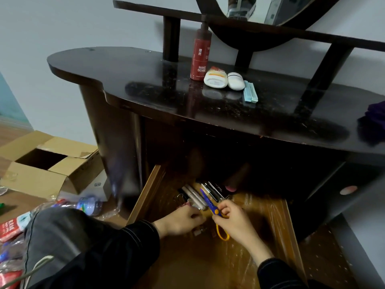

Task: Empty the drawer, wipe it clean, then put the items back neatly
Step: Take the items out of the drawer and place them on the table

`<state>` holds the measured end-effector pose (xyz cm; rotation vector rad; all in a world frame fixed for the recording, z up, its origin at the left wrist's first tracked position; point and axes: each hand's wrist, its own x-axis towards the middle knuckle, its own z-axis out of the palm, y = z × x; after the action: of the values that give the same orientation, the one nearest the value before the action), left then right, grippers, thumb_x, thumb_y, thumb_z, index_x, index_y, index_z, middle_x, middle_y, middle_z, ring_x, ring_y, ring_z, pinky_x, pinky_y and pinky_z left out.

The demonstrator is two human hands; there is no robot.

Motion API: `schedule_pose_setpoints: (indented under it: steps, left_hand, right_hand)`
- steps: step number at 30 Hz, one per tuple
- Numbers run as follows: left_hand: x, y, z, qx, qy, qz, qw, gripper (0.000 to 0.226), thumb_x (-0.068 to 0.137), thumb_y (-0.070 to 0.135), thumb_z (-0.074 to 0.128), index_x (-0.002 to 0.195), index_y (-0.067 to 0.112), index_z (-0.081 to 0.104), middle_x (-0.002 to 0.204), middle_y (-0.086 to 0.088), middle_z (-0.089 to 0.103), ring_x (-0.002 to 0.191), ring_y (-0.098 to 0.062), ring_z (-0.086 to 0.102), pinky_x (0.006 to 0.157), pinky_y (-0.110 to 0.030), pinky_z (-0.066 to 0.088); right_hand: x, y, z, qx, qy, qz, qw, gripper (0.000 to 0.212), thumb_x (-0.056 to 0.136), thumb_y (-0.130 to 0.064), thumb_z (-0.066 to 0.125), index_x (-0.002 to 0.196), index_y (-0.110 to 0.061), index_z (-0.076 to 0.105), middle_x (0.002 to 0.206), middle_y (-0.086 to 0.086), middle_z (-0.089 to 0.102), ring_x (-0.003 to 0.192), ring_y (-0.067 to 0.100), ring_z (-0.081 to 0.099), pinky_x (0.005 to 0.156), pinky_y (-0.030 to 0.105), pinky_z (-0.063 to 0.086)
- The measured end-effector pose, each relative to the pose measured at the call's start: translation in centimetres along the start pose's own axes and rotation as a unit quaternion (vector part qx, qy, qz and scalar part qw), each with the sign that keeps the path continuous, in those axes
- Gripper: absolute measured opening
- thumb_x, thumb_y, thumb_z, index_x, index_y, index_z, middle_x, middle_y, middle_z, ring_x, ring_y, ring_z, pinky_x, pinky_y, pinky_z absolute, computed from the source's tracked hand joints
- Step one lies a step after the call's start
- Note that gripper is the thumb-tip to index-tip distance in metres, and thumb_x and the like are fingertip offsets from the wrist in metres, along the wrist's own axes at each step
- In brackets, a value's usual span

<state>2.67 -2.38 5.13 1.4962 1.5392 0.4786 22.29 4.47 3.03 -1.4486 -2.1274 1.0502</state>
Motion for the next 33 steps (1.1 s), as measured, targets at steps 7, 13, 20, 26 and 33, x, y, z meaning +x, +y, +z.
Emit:
schedule_pose_setpoints:
  steps: [7,13,20,26,33]
  left_hand:
    - [-0.4,1.0,-0.7,-0.313,0.097,-0.088,0.941,0.019,0.104,0.031,0.051,0.105,0.014,0.061,0.094,-0.008,0.07,0.072,-0.018,0.07,0.06,-0.027,0.057]
    - [0.4,-0.1,-2.0,-0.417,0.221,-0.111,0.875,0.027,0.106,0.029,0.044,0.105,0.005,0.057,0.073,-0.008,0.067,0.066,-0.021,0.067,0.07,-0.037,0.061]
    - [1.0,-0.5,-2.0,-0.383,0.229,-0.125,0.886,0.034,0.105,0.033,0.048,0.101,0.003,0.063,0.05,0.003,0.063,0.048,-0.013,0.063,0.047,-0.022,0.05]
    - [1.0,-0.4,-2.1,-0.378,0.213,-0.125,0.892,0.016,0.101,0.015,0.055,0.107,0.0,0.058,0.074,-0.013,0.065,0.058,-0.02,0.065,0.051,-0.027,0.054]
    - [0.6,-1.0,-1.6,-0.192,0.173,-0.079,0.963,0.021,0.099,0.019,0.054,0.094,0.0,0.063,0.066,-0.006,0.065,0.057,-0.02,0.057,0.055,-0.031,0.046]
  right_hand:
    - [-1.1,-1.6,1.2,0.103,-0.094,-0.035,0.99,0.012,0.09,-0.023,0.072,0.097,-0.031,0.067,0.088,-0.009,0.071,0.083,0.004,0.069,0.073,0.023,0.057]
    - [-0.8,-0.1,1.2,-0.035,-0.067,-0.019,0.997,0.01,0.097,-0.023,0.063,0.104,-0.031,0.065,0.098,-0.011,0.068,0.077,0.006,0.07,0.073,0.028,0.061]
    - [-1.0,-0.4,3.8,-0.359,-0.071,-0.145,0.919,0.04,0.098,-0.027,0.06,0.137,-0.022,0.052,0.147,-0.002,0.04,0.132,0.021,0.048,0.096,0.03,0.053]
    - [-0.8,-0.6,4.6,-0.433,-0.091,-0.184,0.878,0.028,0.097,-0.018,0.056,0.125,-0.016,0.06,0.127,0.004,0.057,0.126,0.023,0.046,0.094,0.035,0.05]
    - [-2.3,-1.8,0.9,-0.303,-0.002,-0.136,0.943,0.012,0.102,-0.045,0.048,0.104,-0.034,0.053,0.082,-0.013,0.062,0.058,0.0,0.057,0.054,0.016,0.05]
